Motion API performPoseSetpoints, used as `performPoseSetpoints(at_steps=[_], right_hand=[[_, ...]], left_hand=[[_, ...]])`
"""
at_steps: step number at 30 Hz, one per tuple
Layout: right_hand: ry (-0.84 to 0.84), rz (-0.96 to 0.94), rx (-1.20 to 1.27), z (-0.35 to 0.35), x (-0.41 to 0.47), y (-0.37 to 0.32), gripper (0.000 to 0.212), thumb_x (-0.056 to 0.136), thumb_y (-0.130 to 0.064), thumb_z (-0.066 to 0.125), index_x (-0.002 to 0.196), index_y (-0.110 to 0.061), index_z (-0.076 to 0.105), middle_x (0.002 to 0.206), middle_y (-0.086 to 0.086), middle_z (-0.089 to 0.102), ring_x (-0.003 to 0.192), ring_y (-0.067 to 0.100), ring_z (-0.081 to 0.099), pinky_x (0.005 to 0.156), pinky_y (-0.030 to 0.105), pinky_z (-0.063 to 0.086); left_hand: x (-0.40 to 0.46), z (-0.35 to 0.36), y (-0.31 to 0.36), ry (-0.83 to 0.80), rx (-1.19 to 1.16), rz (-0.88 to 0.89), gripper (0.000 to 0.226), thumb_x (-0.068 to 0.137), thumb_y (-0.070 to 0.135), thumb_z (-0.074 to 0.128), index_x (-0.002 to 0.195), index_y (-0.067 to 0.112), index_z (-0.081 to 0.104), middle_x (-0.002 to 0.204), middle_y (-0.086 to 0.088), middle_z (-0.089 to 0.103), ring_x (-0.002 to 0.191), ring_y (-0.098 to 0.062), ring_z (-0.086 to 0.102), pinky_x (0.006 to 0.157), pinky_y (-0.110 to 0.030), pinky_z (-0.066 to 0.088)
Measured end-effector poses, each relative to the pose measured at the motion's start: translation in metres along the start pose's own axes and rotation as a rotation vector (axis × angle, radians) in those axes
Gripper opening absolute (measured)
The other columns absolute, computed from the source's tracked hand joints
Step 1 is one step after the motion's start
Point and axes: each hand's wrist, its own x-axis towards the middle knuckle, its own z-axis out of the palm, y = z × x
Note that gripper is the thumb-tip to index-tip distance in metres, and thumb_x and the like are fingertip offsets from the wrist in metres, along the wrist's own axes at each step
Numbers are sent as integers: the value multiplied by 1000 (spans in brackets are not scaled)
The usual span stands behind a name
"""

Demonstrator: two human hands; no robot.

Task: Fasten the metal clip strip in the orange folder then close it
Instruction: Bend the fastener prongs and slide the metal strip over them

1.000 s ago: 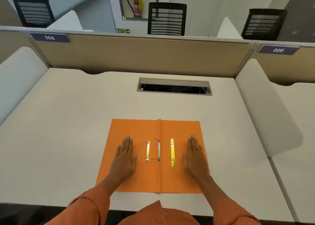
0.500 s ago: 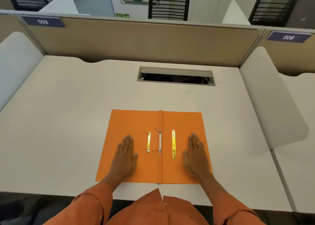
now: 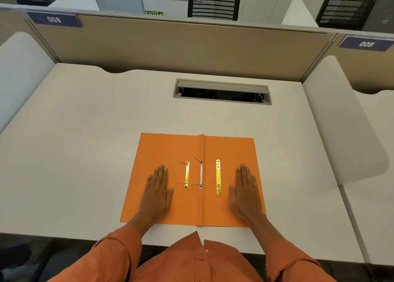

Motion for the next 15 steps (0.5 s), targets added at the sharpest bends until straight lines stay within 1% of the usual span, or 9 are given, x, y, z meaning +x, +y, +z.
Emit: performPoseSetpoints(at_steps=[2, 3, 5, 8, 10, 12, 13, 14, 15], right_hand=[[3, -1, -2, 0, 0, -1, 77, 103, -43, 34, 165, -12, -1, 174, 5, -1, 160, 24, -1, 129, 44, 2], [7, -2, 0, 0, 0, -1, 77, 103, -43, 34, 165, -12, -1, 174, 5, -1, 160, 24, -1, 129, 44, 2], [11, 0, 8, 0, 0, 0, 77, 103, -43, 35, 165, -12, -1, 174, 5, -1, 160, 24, -1, 129, 43, 2], [4, 4, 28, -3, -1, -1, 78, 103, -44, 34, 165, -13, -2, 174, 5, -2, 160, 23, -2, 129, 43, 1], [-10, -3, 44, -4, -1, -1, 78, 104, -44, 33, 164, -13, -4, 174, 4, -5, 160, 23, -5, 129, 43, -2], [-36, 3, 78, -8, 1, -2, 77, 105, -42, 33, 164, -13, -5, 174, 4, -7, 160, 22, -7, 129, 44, -4], [-30, 16, 111, -12, 3, -3, 75, 105, -39, 36, 165, -13, -1, 174, 5, -2, 161, 24, -3, 129, 45, -2], [4, 40, 162, -18, 4, -7, 71, 106, -33, 40, 165, -11, 7, 173, 7, 7, 160, 26, 6, 130, 47, 5], [61, 71, 226, -25, 6, -11, 66, 105, -25, 46, 163, -8, 19, 171, 10, 21, 158, 29, 19, 129, 48, 16]], left_hand=[[0, 0, 1, 2, 3, 2, 74, 104, 52, 14, 164, 11, -1, 174, -6, -4, 161, -23, -5, 131, -47, 2], [-1, 0, 1, 2, 6, 4, 74, 104, 52, 13, 164, 11, -2, 174, -6, -5, 161, -23, -6, 131, -47, 1], [-1, 1, 1, 9, 12, 6, 74, 104, 52, 12, 164, 12, -4, 174, -6, -6, 161, -23, -8, 131, -43, -6], [-1, 1, 1, 32, -5, 6, 74, 104, 51, 15, 165, 11, 0, 174, -6, -3, 161, -24, -4, 128, -35, -16], [1, 0, 1, 28, -27, 0, 75, 103, 53, 15, 165, 11, 1, 174, -6, -3, 161, -25, -3, 129, -37, -15], [5, -2, 3, 11, -80, -11, 77, 103, 53, 17, 164, 9, 3, 174, -8, -2, 161, -27, -3, 129, -43, -9], [8, -4, 4, 9, -120, -21, 76, 104, 50, 23, 164, 7, 6, 174, -10, 2, 161, -29, 0, 128, -46, -6], [10, -7, 6, 16, -166, -33, 74, 106, 45, 33, 164, 5, 11, 173, -12, 9, 161, -31, 6, 128, -47, -3], [10, -10, 8, 37, -212, -46, 69, 107, 37, 42, 163, 4, 18, 172, -14, 19, 160, -32, 15, 128, -49, 1]])
